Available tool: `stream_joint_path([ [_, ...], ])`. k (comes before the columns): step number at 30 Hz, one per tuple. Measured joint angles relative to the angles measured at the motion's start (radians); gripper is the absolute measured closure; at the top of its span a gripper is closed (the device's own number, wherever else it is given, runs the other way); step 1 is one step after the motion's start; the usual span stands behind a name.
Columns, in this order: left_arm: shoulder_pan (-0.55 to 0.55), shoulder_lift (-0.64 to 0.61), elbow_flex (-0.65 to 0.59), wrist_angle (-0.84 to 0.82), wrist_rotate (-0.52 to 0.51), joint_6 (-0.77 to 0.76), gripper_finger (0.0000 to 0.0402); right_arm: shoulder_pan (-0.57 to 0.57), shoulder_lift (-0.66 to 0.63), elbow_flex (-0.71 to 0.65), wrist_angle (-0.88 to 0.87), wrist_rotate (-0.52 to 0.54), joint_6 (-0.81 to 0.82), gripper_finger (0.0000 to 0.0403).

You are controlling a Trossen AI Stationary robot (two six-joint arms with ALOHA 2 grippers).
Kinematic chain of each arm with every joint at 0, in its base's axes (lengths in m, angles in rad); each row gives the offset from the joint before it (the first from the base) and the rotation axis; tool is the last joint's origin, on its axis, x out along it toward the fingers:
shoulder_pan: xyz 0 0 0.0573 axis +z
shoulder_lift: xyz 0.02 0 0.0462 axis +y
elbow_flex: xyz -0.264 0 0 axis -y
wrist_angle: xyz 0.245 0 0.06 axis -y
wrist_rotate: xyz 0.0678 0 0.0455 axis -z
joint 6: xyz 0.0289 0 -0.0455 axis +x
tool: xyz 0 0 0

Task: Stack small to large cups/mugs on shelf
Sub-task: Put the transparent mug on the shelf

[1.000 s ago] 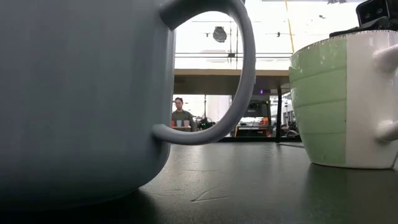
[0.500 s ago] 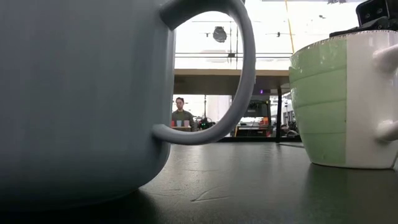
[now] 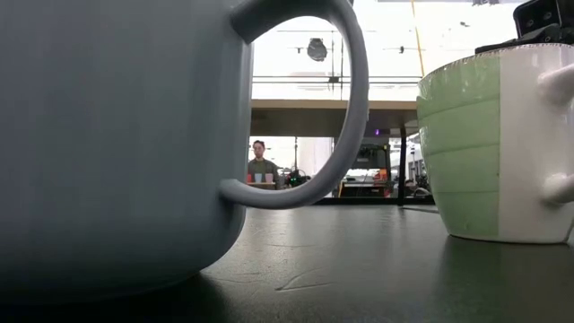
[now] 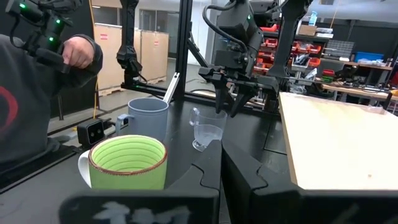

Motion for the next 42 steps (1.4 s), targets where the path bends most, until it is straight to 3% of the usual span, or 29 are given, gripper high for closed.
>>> stream_joint_path([
  [37, 0.027, 0.062, -0.001, 0.046, -0.013, 0.039, 0.0227, 0.0, 0.004, 0.0, 0.003, 0.0, 0.0, 0.0403],
  [42, 0.027, 0.062, -0.001, 0.046, -0.013, 0.037, 0.0264, 0.0, 0.004, 0.0, 0.003, 0.0, 0.0, 0.0403],
])
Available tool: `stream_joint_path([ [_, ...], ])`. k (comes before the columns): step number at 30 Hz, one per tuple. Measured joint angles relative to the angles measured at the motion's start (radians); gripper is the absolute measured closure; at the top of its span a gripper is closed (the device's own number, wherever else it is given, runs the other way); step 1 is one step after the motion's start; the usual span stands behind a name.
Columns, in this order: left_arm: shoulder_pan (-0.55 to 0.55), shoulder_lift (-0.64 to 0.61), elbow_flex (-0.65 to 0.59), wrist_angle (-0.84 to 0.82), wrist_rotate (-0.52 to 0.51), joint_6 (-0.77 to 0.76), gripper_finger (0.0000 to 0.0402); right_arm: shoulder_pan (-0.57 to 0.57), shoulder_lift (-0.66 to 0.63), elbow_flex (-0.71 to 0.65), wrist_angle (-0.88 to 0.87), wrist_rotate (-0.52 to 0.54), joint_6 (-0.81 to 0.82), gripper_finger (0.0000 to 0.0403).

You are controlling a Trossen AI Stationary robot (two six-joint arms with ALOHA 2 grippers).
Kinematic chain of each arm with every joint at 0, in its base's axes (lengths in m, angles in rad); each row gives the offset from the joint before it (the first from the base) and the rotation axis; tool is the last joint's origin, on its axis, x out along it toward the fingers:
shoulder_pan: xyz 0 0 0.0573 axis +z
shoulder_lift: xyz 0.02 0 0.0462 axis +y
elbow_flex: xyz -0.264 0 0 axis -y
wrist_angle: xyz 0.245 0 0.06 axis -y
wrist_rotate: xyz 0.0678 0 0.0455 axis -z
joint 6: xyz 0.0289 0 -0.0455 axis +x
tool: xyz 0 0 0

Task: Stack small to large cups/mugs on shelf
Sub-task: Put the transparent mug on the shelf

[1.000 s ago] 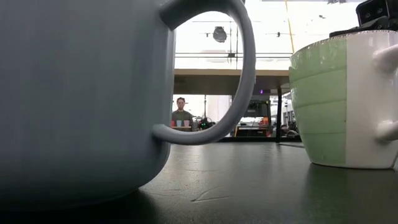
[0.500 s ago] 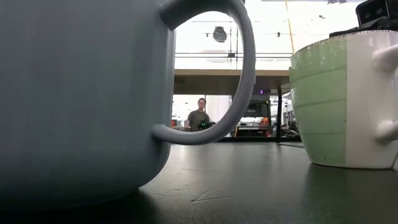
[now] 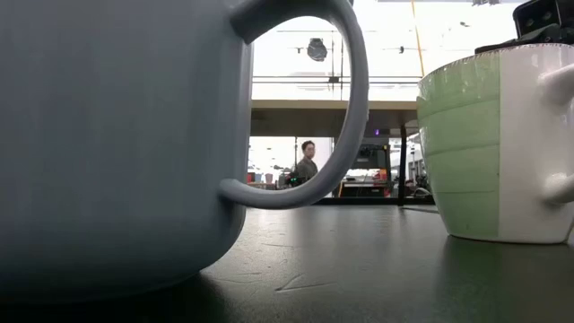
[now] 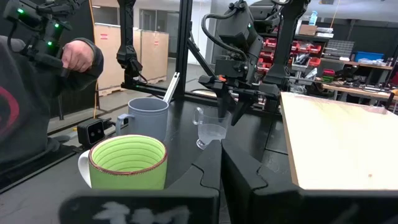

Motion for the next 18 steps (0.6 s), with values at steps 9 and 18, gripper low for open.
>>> stream_joint_path([
  [9, 0.0, 0.0, 0.001, 0.0, 0.0, -0.002, 0.0363, 0.0, 0.0, 0.0, 0.0, 0.0, 0.0, 0.0403],
  [18, 0.0, -0.002, 0.002, 0.001, 0.032, 0.001, 0.0389, 0.0, 0.0, 0.0, 0.0, 0.0, 0.0, 0.0403],
])
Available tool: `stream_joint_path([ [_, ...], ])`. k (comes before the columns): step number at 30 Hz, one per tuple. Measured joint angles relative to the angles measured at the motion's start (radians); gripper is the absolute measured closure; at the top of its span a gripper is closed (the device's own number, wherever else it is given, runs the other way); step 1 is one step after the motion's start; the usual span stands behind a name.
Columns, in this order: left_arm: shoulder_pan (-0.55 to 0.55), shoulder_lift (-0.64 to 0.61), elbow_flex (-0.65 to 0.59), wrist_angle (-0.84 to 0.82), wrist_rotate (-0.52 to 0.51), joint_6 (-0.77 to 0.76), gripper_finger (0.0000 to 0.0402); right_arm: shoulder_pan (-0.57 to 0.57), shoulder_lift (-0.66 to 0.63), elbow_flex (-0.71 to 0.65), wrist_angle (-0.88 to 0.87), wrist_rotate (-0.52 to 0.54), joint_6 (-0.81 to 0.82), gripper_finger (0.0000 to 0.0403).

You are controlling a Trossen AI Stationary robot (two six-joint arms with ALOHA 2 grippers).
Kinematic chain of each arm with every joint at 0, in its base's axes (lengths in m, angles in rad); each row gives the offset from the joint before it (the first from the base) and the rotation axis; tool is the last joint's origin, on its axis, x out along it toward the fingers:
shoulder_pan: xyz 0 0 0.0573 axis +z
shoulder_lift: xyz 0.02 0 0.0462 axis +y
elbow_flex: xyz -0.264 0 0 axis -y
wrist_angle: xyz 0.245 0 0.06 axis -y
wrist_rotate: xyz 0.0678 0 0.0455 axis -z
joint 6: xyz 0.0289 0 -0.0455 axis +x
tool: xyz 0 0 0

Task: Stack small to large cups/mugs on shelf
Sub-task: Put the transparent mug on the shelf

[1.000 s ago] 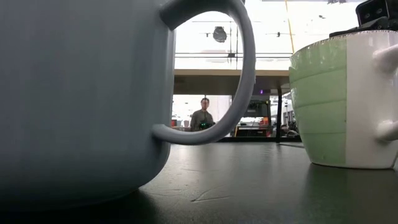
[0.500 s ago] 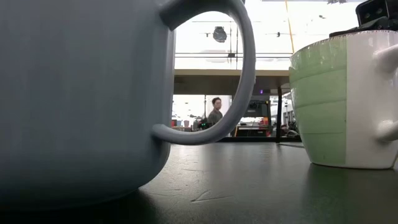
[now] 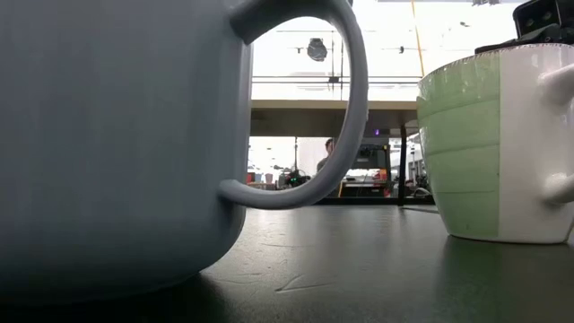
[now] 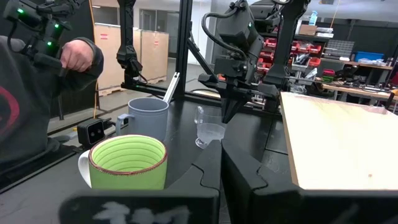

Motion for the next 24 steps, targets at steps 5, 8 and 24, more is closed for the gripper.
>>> stream_joint_path([
  [5, 0.0, 0.0, 0.0, 0.0, 0.001, 0.007, 0.0397, 0.0, 0.0, 0.0, 0.0, 0.0, 0.0, 0.0403],
  [8, 0.0, 0.0, 0.0, 0.0, 0.002, 0.022, 0.0398, 0.0, 0.0, 0.0, 0.0, 0.0, 0.0, 0.0403],
  [24, 0.034, -0.15, 0.0, -0.052, -0.034, 0.067, 0.04, 0.0, 0.0, 0.0, -0.001, 0.0, 0.0, 0.0403],
])
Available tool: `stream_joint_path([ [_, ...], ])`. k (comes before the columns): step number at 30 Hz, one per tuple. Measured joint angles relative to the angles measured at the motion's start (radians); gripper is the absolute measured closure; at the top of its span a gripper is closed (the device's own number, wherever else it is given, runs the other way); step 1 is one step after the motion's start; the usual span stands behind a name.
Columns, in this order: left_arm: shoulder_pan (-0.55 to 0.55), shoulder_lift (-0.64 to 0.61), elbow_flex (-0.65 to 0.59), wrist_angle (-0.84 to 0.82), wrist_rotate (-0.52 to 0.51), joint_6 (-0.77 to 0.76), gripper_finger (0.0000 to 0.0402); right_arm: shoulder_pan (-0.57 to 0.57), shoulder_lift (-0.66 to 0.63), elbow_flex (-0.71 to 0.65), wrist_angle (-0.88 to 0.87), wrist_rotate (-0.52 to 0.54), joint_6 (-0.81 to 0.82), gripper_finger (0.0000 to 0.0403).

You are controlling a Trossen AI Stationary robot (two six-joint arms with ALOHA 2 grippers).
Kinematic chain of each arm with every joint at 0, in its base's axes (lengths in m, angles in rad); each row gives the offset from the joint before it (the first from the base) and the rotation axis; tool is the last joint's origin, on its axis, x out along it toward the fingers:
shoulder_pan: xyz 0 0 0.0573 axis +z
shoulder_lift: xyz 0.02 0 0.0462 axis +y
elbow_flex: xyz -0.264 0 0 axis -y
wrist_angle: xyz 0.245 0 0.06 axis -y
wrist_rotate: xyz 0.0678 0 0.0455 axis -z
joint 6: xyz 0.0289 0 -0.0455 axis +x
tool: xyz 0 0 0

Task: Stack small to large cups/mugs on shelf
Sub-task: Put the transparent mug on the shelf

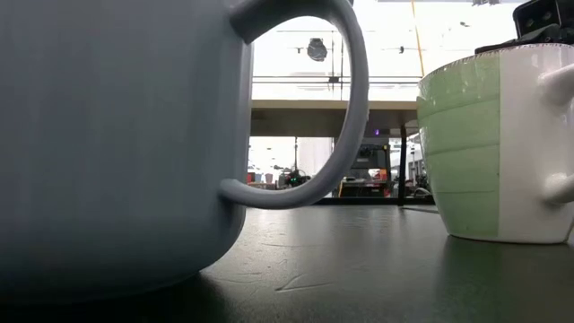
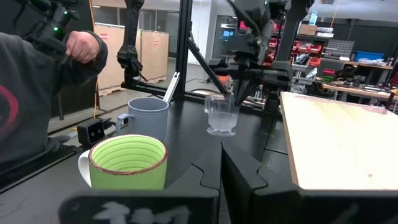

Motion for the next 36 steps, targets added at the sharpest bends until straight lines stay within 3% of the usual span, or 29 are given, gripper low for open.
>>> stream_joint_path([
  [24, 0.003, -0.231, 0.0, -0.091, 0.021, -0.017, 0.0401, 0.0, 0.0, 0.0, 0.0, 0.0, -0.001, 0.0403],
  [36, 0.09, -0.326, 0.0, -0.115, 0.056, -0.007, 0.0401, 0.0, 0.001, 0.0, -0.002, 0.0, 0.0, 0.0403],
])
